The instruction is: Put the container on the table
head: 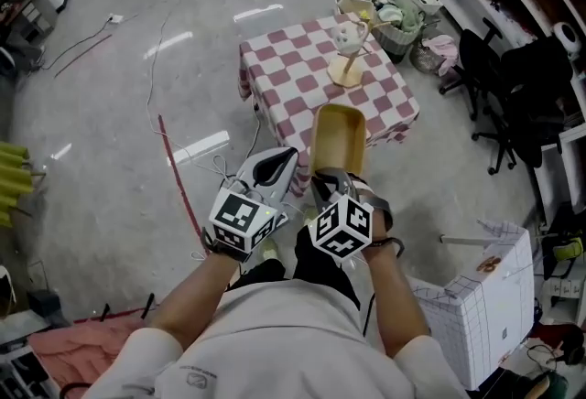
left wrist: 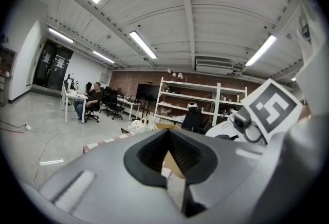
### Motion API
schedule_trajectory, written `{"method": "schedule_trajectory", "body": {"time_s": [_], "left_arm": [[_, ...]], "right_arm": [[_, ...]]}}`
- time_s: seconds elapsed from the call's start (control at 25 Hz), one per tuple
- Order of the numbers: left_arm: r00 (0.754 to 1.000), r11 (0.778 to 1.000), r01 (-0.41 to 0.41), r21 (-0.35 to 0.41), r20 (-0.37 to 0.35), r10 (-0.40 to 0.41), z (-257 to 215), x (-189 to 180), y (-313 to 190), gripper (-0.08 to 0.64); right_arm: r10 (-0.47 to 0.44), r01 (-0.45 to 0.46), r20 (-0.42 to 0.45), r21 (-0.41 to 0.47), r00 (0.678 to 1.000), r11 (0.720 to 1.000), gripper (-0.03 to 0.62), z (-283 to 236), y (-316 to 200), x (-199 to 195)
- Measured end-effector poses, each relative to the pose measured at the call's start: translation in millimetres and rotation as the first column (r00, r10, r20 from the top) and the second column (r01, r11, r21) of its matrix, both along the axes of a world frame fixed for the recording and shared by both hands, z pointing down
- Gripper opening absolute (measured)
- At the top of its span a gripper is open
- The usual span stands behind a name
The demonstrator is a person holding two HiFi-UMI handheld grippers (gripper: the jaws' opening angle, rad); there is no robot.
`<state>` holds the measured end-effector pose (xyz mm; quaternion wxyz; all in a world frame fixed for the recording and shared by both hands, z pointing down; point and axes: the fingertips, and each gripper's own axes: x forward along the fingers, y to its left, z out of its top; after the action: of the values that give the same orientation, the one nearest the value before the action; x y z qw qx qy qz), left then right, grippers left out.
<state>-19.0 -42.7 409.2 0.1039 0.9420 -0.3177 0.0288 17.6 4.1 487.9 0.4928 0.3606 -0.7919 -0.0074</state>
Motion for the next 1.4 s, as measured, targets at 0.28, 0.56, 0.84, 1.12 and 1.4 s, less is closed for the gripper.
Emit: {"method": "schedule_trajectory", "body": {"time_s": [0.28, 0.56, 0.84, 1.12, 1.4], "left_arm": [[0.998, 0.998, 0.055, -0.020, 0.021, -0.054, 20.6, 8.6, -54.1, 0.006], [0.991, 0.990, 0.123, -0.066, 0.054, -0.120, 52.1, 25.4, -114.6, 0.006], [0.981, 0.975, 0.188, -0.122, 0.079, -0.179, 95.7, 48.7, -166.2, 0.006], [0.972, 0.958, 0.223, -0.180, 0.113, -0.205, 146.2, 66.0, -203.7, 0.006], [0.965, 0.946, 0.245, -0.213, 0.142, -0.218, 186.5, 80.6, -231.2, 0.006]], "right_arm": [[-0.061, 0.062, 0.012, -0.042, 0.998, 0.997, 0.037, 27.2, -54.3, 7.6], [-0.136, 0.136, 0.010, -0.089, 0.991, 0.987, 0.037, 63.3, -113.9, 27.4], [-0.215, 0.213, 0.000, -0.133, 0.977, 0.968, 0.037, 110.6, -162.1, 47.1], [-0.254, 0.253, 0.015, -0.180, 0.967, 0.951, 0.037, 161.3, -196.6, 56.9], [-0.262, 0.261, 0.029, -0.230, 0.965, 0.937, 0.037, 218.7, -220.5, 69.9]]}}
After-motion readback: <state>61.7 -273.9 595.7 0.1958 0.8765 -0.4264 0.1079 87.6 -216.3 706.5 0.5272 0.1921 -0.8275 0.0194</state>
